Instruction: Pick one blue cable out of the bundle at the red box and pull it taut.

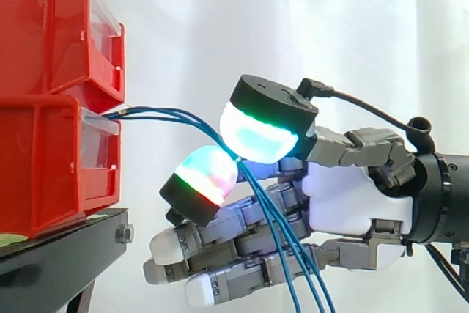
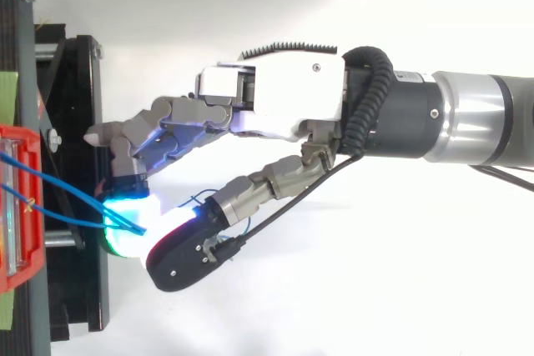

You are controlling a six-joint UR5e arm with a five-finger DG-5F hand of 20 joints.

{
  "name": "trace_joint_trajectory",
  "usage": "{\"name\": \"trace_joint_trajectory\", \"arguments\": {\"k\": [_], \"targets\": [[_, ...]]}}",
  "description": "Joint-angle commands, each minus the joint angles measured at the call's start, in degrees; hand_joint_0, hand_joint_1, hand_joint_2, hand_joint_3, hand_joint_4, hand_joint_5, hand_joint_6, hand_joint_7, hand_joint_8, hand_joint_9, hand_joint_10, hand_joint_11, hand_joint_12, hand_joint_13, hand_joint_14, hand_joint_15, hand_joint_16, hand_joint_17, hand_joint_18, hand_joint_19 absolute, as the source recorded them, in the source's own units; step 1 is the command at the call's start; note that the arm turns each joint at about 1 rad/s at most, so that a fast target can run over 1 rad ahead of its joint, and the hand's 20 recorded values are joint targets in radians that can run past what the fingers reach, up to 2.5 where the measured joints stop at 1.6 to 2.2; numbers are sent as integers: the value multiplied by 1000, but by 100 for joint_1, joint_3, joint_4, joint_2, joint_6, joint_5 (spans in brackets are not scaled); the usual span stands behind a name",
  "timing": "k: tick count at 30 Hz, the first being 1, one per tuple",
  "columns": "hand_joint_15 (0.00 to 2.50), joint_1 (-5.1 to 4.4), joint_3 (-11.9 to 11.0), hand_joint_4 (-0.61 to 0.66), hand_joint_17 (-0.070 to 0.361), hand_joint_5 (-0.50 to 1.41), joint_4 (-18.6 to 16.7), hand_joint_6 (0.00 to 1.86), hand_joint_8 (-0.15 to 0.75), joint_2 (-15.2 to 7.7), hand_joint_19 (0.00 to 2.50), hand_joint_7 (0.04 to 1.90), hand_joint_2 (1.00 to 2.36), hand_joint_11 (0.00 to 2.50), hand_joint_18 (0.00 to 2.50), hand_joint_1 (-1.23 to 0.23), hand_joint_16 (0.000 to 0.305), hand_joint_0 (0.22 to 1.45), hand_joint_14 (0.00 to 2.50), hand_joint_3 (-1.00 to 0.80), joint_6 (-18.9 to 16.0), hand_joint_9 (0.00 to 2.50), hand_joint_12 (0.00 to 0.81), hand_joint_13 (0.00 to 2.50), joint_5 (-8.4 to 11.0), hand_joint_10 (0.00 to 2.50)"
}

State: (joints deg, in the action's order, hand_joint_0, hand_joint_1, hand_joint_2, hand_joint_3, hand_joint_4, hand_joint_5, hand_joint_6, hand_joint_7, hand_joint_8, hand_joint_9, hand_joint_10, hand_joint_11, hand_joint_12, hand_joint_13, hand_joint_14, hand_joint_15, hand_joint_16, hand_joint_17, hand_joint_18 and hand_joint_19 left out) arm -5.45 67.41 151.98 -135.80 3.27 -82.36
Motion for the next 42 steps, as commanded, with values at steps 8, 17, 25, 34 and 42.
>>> {"name": "trace_joint_trajectory", "arguments": {"k": [8,17,25,34,42], "targets": [[0,0,0,85,128,-161,7,899,325,1,132,1013,1020,240,460,-847,57,663,0,-169,-2,679,377,353,0,6],[0,0,0,38,127,-177,7,910,308,-8,115,983,1016,234,451,-909,56,734,0,-258,-11,650,373,345,0,6],[0,0,0,98,125,-129,-2,839,275,1,161,1181,1014,184,441,-802,56,615,0,-291,-11,728,367,344,0,8],[0,0,0,-1,137,-95,-11,819,283,1,177,1118,1013,169,454,-654,61,574,0,-218,-11,806,395,365,0,4],[0,-9,0,4,147,-83,-19,800,300,-8,152,1105,1009,156,470,-645,65,575,0,-162,-2,820,415,373,0,3]]}}
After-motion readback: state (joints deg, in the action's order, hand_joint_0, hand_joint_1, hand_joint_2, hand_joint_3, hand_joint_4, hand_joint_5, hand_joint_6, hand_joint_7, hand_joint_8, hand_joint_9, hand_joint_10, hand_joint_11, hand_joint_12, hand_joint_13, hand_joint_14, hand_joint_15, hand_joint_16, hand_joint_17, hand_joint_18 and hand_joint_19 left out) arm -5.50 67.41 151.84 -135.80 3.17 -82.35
